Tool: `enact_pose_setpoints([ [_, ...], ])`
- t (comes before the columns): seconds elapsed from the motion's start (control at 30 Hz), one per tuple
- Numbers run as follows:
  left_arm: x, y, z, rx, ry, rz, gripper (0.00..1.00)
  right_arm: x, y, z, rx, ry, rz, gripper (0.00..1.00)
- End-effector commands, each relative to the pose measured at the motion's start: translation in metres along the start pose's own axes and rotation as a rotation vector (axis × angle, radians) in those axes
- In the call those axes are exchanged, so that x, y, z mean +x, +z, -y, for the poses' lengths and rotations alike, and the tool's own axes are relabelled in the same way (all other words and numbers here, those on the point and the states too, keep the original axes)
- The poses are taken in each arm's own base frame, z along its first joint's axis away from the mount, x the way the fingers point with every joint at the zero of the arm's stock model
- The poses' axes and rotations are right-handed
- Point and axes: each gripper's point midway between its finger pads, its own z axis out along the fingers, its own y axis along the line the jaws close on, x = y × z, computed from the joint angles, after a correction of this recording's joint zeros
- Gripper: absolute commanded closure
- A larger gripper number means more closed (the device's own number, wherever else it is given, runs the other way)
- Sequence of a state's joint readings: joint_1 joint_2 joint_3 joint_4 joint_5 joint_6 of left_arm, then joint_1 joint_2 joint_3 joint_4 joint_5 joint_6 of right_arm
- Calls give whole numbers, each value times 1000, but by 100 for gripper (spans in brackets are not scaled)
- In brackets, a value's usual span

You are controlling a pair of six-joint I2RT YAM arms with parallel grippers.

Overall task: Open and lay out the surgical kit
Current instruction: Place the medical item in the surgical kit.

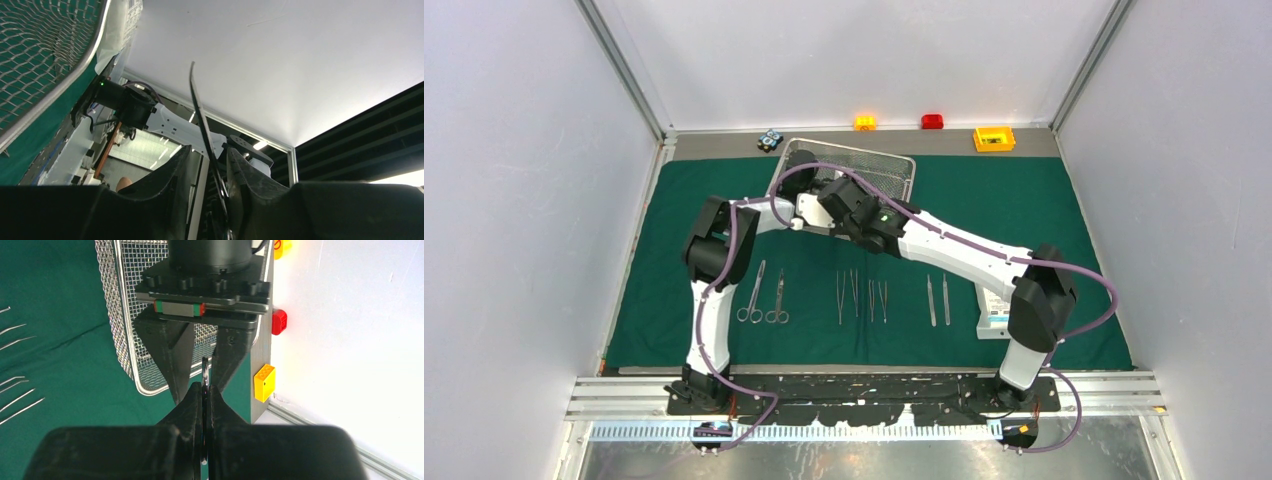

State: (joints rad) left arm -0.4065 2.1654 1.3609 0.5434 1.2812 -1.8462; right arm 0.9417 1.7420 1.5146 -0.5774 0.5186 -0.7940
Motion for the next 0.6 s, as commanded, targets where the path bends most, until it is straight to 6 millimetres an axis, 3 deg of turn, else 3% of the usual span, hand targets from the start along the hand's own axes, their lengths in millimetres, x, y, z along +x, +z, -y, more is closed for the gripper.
enact_pose_setpoints([
  [0.0,2,3,1,4,61,-29,66,-18,-15,27,72,70,63,99],
  [0.13,2,3,2,7,62,-27,76,-18,-15,26,68,72,66,99],
  [0.4,3,3,6,12,72,-29,84,-18,-10,22,60,72,61,99],
  [0.57,2,3,6,18,77,-27,100,-21,-13,23,50,98,73,94],
])
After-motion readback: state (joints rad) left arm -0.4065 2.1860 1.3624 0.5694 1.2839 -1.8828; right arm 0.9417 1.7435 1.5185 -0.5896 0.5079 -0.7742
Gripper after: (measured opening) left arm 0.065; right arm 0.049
